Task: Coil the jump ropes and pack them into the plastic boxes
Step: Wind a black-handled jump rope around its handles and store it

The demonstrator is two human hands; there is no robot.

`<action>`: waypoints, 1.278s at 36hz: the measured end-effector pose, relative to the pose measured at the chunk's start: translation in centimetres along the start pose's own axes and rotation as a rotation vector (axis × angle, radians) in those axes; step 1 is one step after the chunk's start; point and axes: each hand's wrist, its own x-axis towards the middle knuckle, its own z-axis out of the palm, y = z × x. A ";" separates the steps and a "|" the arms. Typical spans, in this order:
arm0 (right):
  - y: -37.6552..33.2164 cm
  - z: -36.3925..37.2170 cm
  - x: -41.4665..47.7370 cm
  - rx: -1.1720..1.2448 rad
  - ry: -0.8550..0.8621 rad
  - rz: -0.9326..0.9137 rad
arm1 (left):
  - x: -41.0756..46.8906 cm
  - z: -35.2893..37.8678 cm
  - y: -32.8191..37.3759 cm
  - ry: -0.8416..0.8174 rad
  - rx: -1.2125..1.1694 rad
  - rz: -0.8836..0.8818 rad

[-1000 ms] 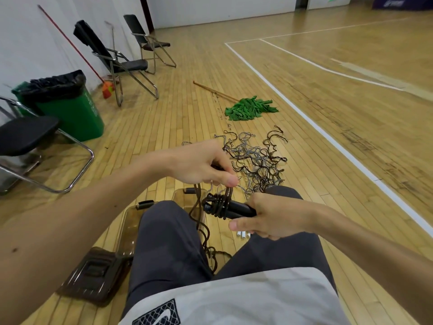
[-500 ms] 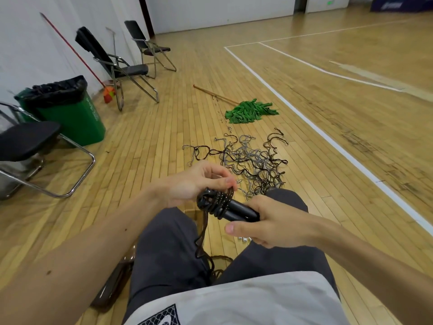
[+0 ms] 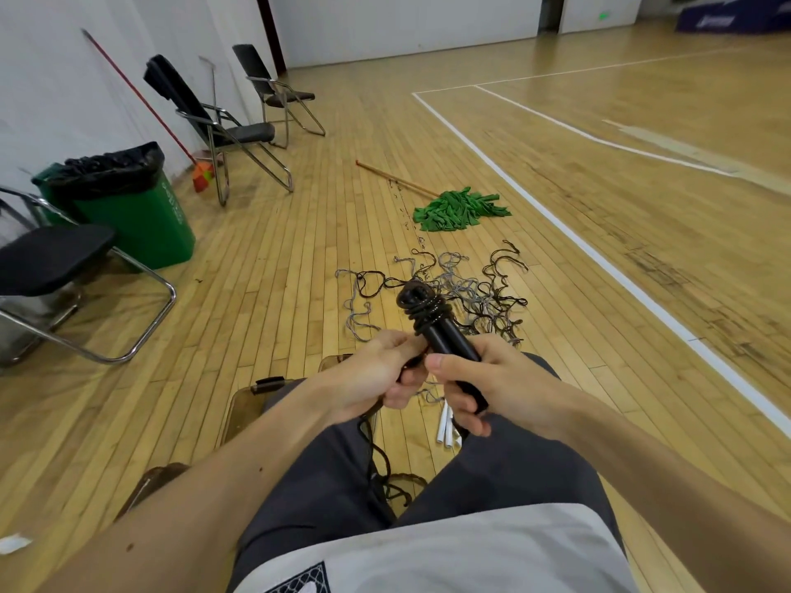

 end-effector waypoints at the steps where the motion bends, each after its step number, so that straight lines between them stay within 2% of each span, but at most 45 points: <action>1: 0.2 -0.1 0.1 0.002 0.009 0.001 | -0.1 0.0 -0.1 0.001 0.014 -0.003; 8: 1.0 -1.1 0.6 0.082 0.159 0.005 | -1.1 -0.6 -0.2 -0.029 0.194 -0.009; 17: 3.4 -2.5 1.8 -0.022 0.269 0.009 | -1.8 -0.5 0.2 0.008 0.398 -0.060; 24: 4.5 -2.8 2.3 -0.038 0.236 0.089 | -1.9 -0.7 1.8 0.013 0.663 -0.086; 32: 4.0 -1.7 2.7 -0.115 0.157 0.147 | -2.9 -0.7 4.6 0.065 1.339 0.045; 35: 3.7 -1.4 2.7 -0.138 0.088 0.200 | -3.1 -0.6 5.7 0.061 1.494 0.085; 41: 2.6 -1.4 2.2 -0.183 -0.053 0.283 | -3.2 -0.9 8.0 -0.015 1.674 0.201; 46: 1.6 -1.1 1.7 -0.264 -0.156 0.360 | -2.4 -0.5 8.9 -0.089 1.635 0.274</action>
